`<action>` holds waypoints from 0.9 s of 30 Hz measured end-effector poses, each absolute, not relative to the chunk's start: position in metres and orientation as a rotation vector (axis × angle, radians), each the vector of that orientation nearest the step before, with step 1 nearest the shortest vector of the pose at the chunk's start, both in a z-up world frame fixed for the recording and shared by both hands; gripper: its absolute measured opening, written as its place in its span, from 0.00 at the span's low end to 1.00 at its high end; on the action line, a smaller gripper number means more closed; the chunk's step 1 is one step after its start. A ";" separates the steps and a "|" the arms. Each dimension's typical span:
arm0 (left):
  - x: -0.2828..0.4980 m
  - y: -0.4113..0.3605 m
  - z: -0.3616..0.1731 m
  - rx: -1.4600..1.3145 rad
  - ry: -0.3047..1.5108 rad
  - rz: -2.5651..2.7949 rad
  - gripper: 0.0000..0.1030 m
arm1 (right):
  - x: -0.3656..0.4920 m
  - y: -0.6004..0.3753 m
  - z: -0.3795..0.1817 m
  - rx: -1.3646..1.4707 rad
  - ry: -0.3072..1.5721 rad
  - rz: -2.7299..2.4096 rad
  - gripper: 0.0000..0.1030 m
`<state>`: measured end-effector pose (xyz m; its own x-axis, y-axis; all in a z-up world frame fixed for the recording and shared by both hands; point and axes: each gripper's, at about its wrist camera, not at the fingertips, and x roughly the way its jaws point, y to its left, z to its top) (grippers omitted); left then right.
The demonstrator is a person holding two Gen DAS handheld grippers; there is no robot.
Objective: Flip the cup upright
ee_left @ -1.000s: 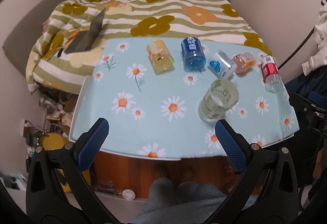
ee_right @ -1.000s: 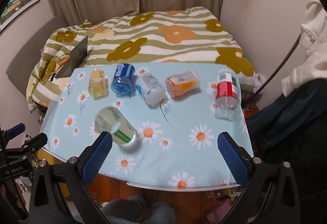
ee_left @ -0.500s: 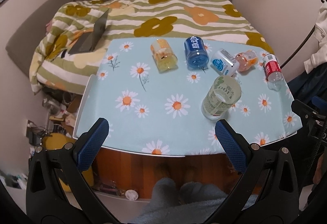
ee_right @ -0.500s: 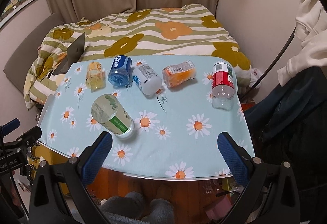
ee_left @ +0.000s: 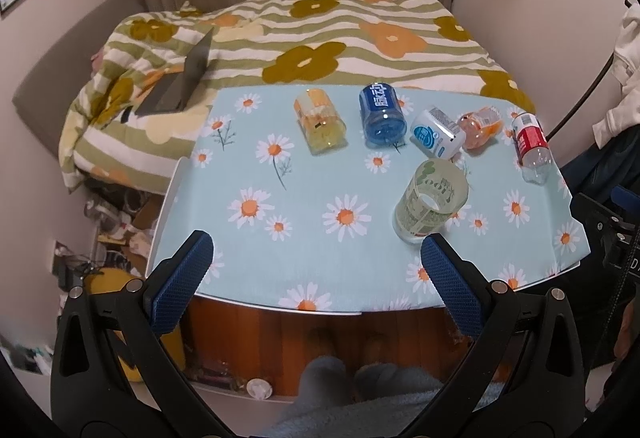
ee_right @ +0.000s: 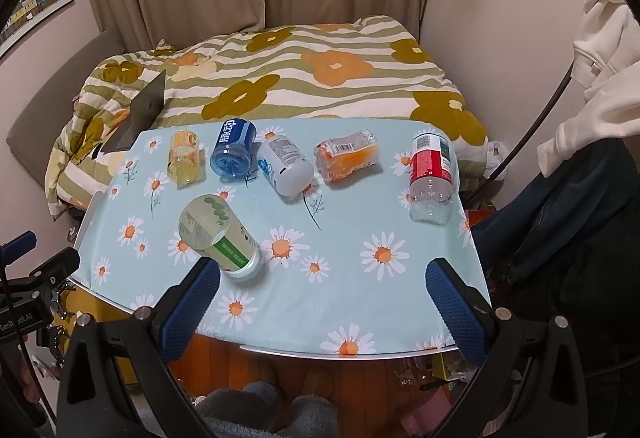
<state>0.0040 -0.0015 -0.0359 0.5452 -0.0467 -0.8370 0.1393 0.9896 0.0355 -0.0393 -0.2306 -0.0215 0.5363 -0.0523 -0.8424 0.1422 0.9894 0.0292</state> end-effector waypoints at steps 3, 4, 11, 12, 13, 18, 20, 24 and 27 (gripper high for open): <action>0.004 -0.002 -0.035 0.102 0.985 -0.111 1.00 | -0.039 -0.230 -0.021 0.099 0.994 -0.117 1.00; 0.004 -0.002 -0.035 0.102 0.984 -0.111 1.00 | -0.040 -0.230 -0.020 0.098 0.993 -0.117 1.00; 0.004 -0.001 -0.033 0.103 0.976 -0.110 1.00 | -0.039 -0.230 -0.020 0.099 0.993 -0.118 1.00; 0.005 0.000 -0.033 0.103 0.974 -0.110 1.00 | -0.039 -0.230 -0.020 0.099 0.993 -0.118 1.00; 0.004 0.000 -0.032 0.102 0.974 -0.110 1.00 | -0.040 -0.230 -0.020 0.099 0.993 -0.117 1.00; 0.004 0.001 -0.032 0.102 0.973 -0.110 1.00 | -0.039 -0.230 -0.020 0.099 0.992 -0.117 1.00; 0.004 0.001 -0.032 0.102 0.973 -0.110 1.00 | -0.039 -0.230 -0.020 0.098 0.992 -0.117 1.00; 0.005 0.002 -0.031 0.101 0.971 -0.110 1.00 | -0.040 -0.229 -0.020 0.098 0.992 -0.118 1.00; 0.004 0.001 -0.032 0.102 0.972 -0.110 1.00 | -0.040 -0.229 -0.020 0.097 0.991 -0.119 1.00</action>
